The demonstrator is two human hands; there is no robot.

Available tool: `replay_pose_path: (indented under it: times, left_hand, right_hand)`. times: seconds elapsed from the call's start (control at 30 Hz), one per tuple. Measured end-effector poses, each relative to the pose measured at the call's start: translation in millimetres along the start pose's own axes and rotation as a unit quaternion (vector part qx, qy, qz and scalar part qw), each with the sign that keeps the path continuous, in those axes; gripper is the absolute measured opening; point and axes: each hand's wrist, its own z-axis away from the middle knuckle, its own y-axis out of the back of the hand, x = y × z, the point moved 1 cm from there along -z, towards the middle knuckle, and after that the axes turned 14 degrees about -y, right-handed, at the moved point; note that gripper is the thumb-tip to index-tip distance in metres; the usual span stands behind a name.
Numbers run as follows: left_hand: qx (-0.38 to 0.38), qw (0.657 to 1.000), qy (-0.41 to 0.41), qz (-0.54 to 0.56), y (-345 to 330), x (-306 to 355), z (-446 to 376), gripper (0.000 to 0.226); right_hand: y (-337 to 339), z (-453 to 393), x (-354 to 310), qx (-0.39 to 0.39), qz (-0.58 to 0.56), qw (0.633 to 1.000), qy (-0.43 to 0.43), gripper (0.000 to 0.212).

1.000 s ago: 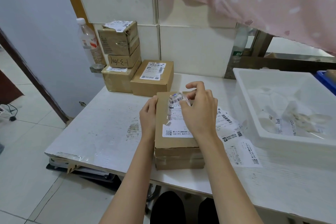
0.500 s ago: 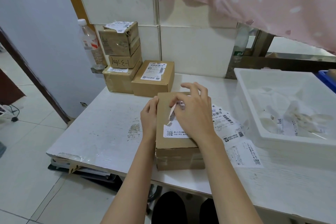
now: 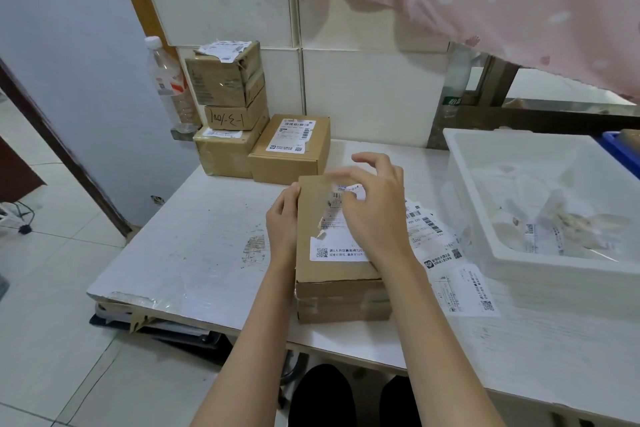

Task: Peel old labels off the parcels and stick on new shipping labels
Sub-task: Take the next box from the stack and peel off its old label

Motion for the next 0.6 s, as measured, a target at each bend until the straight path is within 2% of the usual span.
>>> replay_pose_path:
  times: [0.07, 0.1, 0.17, 0.2, 0.27, 0.3, 0.37, 0.47, 0.6]
  left_hand:
    - [0.0, 1.0, -0.003, 0.004, -0.3, -0.1, 0.3, 0.032]
    - [-0.001, 1.0, -0.007, 0.003, -0.1, -0.2, 0.4, 0.031]
    - [-0.006, 1.0, -0.019, -0.012, 0.0, -0.5, 0.4, 0.03]
    - [-0.01, 0.999, -0.025, -0.017, -0.1, -0.4, 0.8, 0.029]
    - [-0.004, 1.0, -0.016, -0.001, 0.1, -1.6, 1.2, 0.028]
    - [0.001, 1.0, -0.005, 0.01, 0.0, -1.6, 0.9, 0.029]
    - [0.002, 1.0, -0.002, 0.015, 0.7, -2.0, -0.4, 0.028]
    - [-0.021, 0.998, -0.036, -0.039, 0.9, -1.8, -0.9, 0.029]
    - [-0.009, 0.999, -0.023, -0.021, 0.0, -0.6, 1.0, 0.034]
  right_hand:
    - [0.2, 0.7, -0.8, 0.01, -0.006, 1.0, 0.008, 0.044]
    - [0.2, 1.7, -1.4, 0.028, 0.006, 1.0, 0.012, 0.038]
    - [1.7, 3.4, -3.2, 0.085, 0.066, 0.994, 0.013, 0.008]
    - [1.3, 4.0, -4.0, 0.096, 0.096, 0.991, 0.003, 0.013]
    - [-2.2, 5.2, -4.2, 0.063, 0.146, 0.987, -0.02, 0.041]
    - [-4.2, 5.9, -4.8, 0.048, 0.172, 0.984, -0.022, 0.048]
    - [-6.0, 6.2, -3.5, 0.029, 0.194, 0.98, -0.019, 0.044]
    - [-3.0, 3.7, 0.2, -0.007, 0.137, 0.989, -0.058, 0.027]
    - [-2.3, 1.8, 2.3, -0.015, 0.089, 0.99, -0.108, 0.031]
